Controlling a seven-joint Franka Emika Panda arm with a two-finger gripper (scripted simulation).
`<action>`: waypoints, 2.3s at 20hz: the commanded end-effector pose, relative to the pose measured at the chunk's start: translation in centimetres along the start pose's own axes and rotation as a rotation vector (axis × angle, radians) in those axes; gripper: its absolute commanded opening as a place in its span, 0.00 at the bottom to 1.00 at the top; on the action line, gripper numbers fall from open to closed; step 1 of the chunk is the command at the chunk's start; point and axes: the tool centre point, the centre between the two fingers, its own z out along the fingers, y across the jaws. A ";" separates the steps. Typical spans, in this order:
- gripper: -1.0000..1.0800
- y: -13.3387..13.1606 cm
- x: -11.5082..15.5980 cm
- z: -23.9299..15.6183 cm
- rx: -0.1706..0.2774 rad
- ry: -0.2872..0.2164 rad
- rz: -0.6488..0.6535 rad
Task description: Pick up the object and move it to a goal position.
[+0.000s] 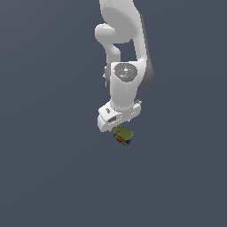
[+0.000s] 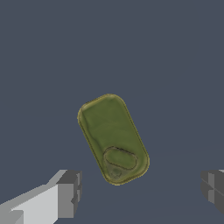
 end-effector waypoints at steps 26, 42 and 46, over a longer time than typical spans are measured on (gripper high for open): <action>0.96 -1.7 1.4 3.4 0.014 0.021 -0.429; 0.00 -1.8 1.5 8.3 0.014 0.021 -0.434; 0.00 -1.8 1.5 8.3 0.014 0.021 -0.434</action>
